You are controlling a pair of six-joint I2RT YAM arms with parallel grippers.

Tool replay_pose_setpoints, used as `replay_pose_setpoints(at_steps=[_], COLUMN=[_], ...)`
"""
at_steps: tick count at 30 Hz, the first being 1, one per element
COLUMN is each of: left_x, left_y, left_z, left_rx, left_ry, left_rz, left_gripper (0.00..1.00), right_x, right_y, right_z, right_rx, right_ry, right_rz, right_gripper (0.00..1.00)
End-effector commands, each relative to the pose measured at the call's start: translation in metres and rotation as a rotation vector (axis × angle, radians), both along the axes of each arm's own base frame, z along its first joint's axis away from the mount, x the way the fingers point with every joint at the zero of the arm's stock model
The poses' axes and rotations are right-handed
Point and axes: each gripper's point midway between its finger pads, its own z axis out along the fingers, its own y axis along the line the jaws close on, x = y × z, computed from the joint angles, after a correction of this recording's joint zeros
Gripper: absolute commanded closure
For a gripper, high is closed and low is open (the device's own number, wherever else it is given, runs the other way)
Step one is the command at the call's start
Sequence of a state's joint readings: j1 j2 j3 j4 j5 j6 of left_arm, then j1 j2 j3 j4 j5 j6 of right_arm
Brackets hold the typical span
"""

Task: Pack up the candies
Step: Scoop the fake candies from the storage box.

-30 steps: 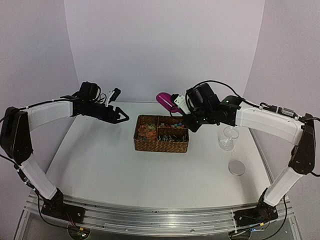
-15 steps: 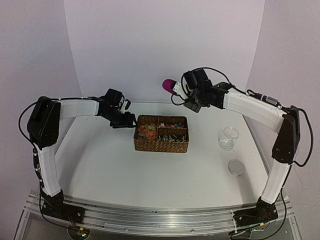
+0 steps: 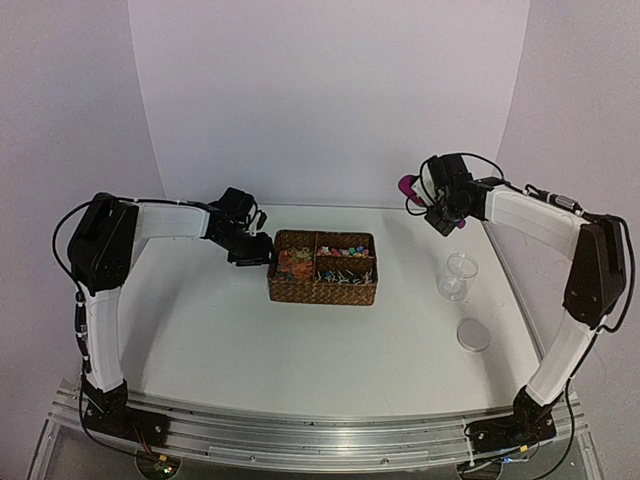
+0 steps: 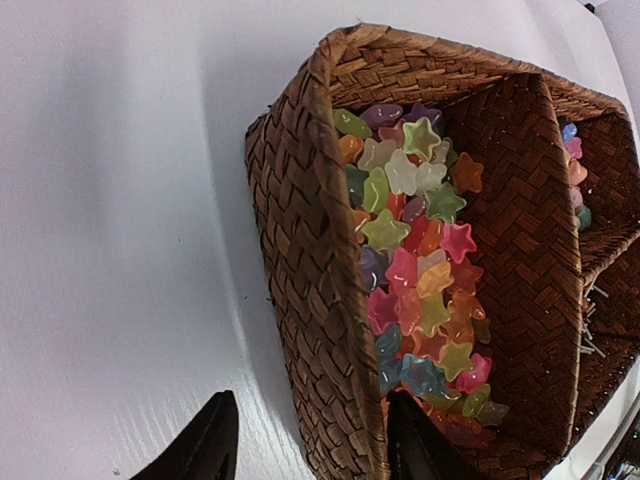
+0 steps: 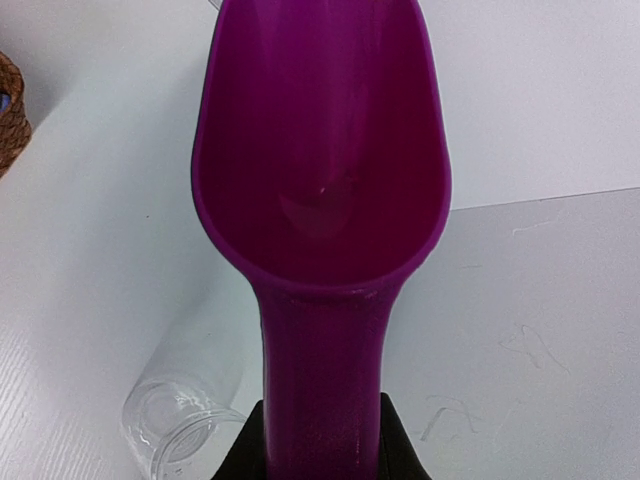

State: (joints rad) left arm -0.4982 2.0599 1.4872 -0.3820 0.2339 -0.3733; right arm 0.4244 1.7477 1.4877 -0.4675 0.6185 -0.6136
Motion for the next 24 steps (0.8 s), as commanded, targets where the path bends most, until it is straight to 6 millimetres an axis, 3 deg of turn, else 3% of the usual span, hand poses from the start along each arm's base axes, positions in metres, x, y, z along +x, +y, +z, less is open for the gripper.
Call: replay_pose_setpoints(at_steps=[1, 5, 13, 19, 24], left_x=[0.003, -0.010, -0.019, -0.030, -0.039], left_y=[-0.015, -0.019, -0.018, -0.026, -0.032], left_z=[0.016, 0.013, 0.009, 0.019, 0.018], left_rx=[-0.030, -0.039, -0.031, 0.014, 0.049], left_ry=[-0.017, 0.029, 0.089, 0.075, 0.074], left_rz=[0.010, 0.015, 0.051, 0.049, 0.050], left_gripper=[0.54, 0.66, 0.98, 1.00, 1.00], right_x=[0.000, -0.001, -0.019, -0.031, -0.034], right_y=[0.021, 0.042, 0.128, 0.190, 0.223], right_z=[0.040, 0.057, 0.051, 0.047, 0.020], right_rx=[0.098, 0.113, -0.187, -0.350, -0.536], right_ry=[-0.110, -0.130, -0.109, -0.118, -0.087], right_rz=[0.039, 0.117, 0.383, 0.531, 0.601], right_gripper=[1.00, 1.00, 1.00, 1.00, 1.00])
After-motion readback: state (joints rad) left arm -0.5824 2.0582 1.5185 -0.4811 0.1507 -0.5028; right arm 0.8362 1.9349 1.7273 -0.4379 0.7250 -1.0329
